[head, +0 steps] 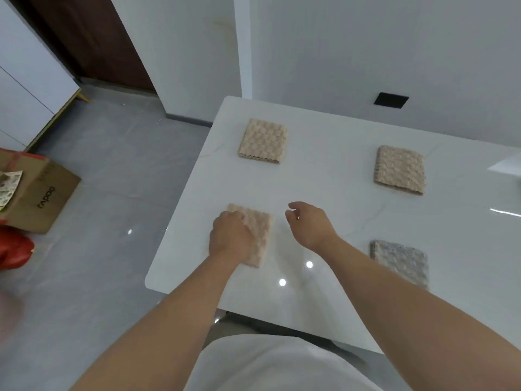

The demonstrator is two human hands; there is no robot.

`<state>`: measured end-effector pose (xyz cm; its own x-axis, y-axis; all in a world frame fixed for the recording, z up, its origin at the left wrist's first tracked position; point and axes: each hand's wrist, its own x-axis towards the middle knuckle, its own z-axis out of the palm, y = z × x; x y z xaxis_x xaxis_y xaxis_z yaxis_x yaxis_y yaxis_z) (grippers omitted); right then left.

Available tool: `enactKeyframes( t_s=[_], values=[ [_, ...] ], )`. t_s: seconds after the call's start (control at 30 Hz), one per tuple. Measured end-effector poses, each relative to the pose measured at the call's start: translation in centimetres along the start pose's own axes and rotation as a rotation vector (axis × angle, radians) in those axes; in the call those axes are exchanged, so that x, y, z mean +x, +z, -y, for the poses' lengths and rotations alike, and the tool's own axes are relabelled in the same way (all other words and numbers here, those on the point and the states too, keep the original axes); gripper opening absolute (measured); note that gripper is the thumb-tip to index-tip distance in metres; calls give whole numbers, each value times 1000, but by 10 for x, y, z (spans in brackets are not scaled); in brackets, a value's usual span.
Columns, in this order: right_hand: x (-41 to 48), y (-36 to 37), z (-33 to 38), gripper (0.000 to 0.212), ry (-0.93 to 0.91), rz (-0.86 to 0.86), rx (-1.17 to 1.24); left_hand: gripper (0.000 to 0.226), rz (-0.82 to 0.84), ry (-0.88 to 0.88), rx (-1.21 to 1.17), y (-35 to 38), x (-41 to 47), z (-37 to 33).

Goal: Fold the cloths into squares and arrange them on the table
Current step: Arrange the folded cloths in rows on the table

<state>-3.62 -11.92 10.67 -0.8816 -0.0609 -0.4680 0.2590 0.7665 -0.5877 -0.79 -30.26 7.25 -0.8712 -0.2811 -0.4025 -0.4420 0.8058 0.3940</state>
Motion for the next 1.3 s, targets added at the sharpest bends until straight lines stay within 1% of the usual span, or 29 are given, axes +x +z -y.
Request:
enactKeyframes(
  t_s=[0.13, 0.23, 0.3, 0.37, 0.47, 0.57, 0.7, 0.87, 0.93, 1.0, 1.07, 1.1, 1.13, 1.17, 1.2, 1.23, 1.27, 1.3],
  values=[
    [8, 45, 21, 40, 221, 24, 75, 36, 65, -83, -29, -14, 32, 54],
    [8, 66, 26, 32, 406, -18, 182, 46, 140, -79, -113, -15, 46, 73],
    [7, 76, 26, 42, 473, -27, 202, 46, 158, -66, -147, -12, 50, 79],
    [7, 85, 29, 45, 506, -27, 222, 38, 162, -46, -178, -7, 52, 83],
    [8, 96, 29, 37, 521, -18, 259, 25, 144, -28, -207, -3, 55, 86],
    [12, 105, 27, 31, 519, -23, 238, 18, 143, -29, -199, -3, 59, 86],
    [15, 111, 26, 29, 496, -56, 192, 20, 153, 0, -169, -4, 67, 89],
    [16, 117, 25, 37, 464, -58, 96, 16, 179, 1, -157, -6, 75, 91],
    [15, 120, 25, 42, 407, -72, -4, 16, 181, 6, -156, -5, 77, 92],
    [12, 123, 24, 49, 316, -101, -165, 13, 181, 33, -153, -5, 77, 93],
    [10, 126, 24, 55, 216, -135, -294, 5, 181, 114, -51, -7, 75, 91],
    [10, 127, 23, 55, 173, -144, -332, 20, 158, 208, 63, -9, 74, 90],
    [11, 128, 22, 54, 133, -144, -367, 40, 137, 343, 211, -8, 74, 90],
    [11, 129, 20, 53, 93, -141, -410, 59, 82, 502, 362, -8, 75, 91],
    [11, 128, 18, 54, 46, -147, -463, 73, 28, 653, 490, -8, 76, 92],
    [12, 128, 15, 56, -10, -158, -520, 81, 22, 767, 609, -8, 79, 92],
    [12, 127, 14, 58, -67, -160, -573, 84, 54, 824, 710, -8, 81, 92],
    [12, 126, 12, 61, -109, -133, -624, 84, 106, 836, 794, -8, 84, 93]
  ],
)
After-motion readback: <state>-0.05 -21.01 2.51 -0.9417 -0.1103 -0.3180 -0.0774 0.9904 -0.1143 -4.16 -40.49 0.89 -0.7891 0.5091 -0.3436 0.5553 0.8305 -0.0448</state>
